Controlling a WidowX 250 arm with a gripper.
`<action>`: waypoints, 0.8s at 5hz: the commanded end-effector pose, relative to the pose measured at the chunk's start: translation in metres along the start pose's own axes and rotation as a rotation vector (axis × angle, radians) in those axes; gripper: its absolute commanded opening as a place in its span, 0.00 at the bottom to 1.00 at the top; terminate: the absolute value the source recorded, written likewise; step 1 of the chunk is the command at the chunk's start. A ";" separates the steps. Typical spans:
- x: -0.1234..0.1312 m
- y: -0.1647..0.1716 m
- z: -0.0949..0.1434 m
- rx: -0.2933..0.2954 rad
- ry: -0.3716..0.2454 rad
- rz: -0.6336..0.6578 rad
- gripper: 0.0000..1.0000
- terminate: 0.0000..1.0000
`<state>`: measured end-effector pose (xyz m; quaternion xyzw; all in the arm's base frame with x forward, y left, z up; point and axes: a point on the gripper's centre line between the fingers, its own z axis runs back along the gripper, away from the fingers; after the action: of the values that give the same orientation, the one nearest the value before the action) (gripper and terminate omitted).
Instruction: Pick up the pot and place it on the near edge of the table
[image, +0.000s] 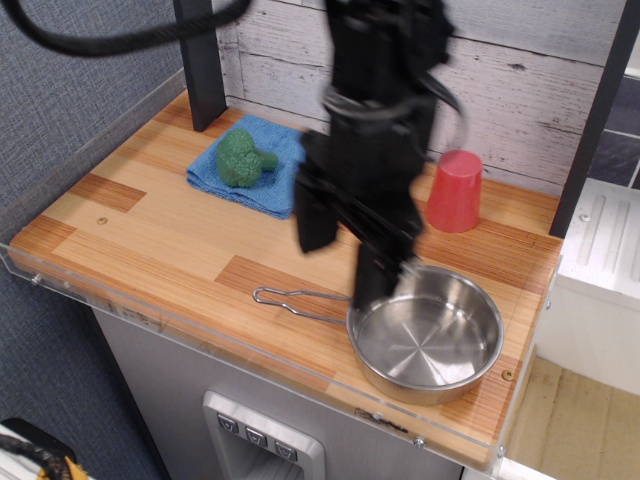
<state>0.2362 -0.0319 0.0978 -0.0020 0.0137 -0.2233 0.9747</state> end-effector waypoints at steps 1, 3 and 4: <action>-0.015 0.050 0.033 0.002 -0.119 0.115 1.00 0.00; 0.003 0.126 0.043 0.118 -0.103 0.258 1.00 0.00; 0.027 0.159 0.043 0.180 -0.148 0.350 1.00 0.00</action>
<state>0.3409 0.0967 0.1204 0.0611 -0.0528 -0.0525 0.9954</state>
